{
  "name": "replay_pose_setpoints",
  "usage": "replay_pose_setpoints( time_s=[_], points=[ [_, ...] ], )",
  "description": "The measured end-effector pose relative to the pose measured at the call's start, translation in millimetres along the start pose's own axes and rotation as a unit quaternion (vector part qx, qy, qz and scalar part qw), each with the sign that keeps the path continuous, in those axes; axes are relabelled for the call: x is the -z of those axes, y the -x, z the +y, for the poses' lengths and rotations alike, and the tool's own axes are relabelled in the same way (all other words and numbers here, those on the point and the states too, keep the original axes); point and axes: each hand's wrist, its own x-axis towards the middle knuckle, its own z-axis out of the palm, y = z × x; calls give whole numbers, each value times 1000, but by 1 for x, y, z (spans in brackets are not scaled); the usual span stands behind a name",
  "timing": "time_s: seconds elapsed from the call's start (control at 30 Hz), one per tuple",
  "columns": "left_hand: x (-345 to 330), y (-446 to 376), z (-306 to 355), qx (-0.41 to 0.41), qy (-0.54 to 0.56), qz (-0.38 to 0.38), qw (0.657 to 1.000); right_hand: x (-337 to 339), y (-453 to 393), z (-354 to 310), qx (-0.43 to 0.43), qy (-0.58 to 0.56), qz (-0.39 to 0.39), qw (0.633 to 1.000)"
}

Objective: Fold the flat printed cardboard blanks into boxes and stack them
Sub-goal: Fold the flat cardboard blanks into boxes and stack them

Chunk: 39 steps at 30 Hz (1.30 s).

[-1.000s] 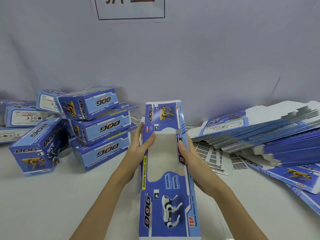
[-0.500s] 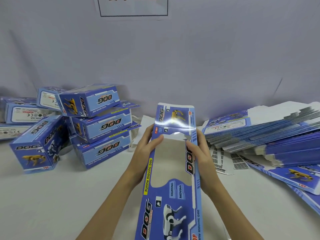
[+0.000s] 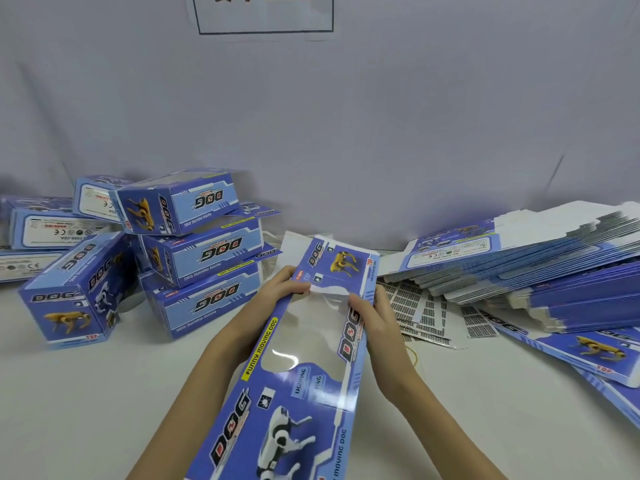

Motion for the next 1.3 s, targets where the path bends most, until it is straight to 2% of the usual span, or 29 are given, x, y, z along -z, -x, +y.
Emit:
replay_pose_setpoints(
  time_s=[0.1, 0.2, 0.27, 0.43, 0.5, 0.57, 0.6, 0.63, 0.7, 0.77, 0.83, 0.93, 1.0, 1.1, 1.17, 1.23, 1.3],
  points=[
    [3, -9, -5, 30, -58, 64, 996, -3, 0, 1, -34, -26, -18, 999],
    [6, -9, -9, 17, 12, 187, 982, 9, 4, 6, -41, -55, -98, 993],
    [14, -11, -16, 16, 20, 215, 976, 9, 10, -2, -26, -95, -143, 985],
    [13, -15, -25, 47, -5, 137, 989, 8, 18, -24, 21, -66, -203, 977],
    [15, -18, -27, 34, -25, 134, 990, 15, 13, -26, 0, -50, -176, 983],
    [18, -21, -28, 19, -54, 128, 990, 23, -2, -26, -75, -34, -122, 989],
    [18, -20, -29, 12, -75, 116, 990, 28, -5, -24, -93, -17, -120, 988],
    [18, -19, -30, 7, -95, 95, 991, 30, -8, -24, -82, 4, -126, 989],
    [12, -18, -32, -6, -129, 54, 990, 26, -13, -23, -30, 42, -70, 996],
    [5, -18, -37, -32, -145, 37, 988, 23, -6, -22, 12, 41, -57, 997],
    [0, -19, -37, -53, -130, 39, 989, 29, -4, -21, 23, 36, -55, 998],
    [-2, -24, -32, -47, -41, 68, 996, 31, -5, -33, 34, -1, -43, 999],
    [-3, -34, -22, -4, 5, 128, 992, 34, -10, -34, 37, -24, -34, 998],
    [0, -46, -24, 48, 23, 142, 988, 31, -11, -25, -3, -27, -58, 998],
    [-2, -47, -21, 51, 29, 135, 989, 24, -7, -16, -32, -3, -69, 997],
    [-7, -46, -17, 48, 58, 102, 992, 19, -5, -9, -3, 81, -60, 995],
    [-13, -41, -19, 41, 46, 71, 996, 17, -6, -13, 15, 166, -12, 986]
  ],
)
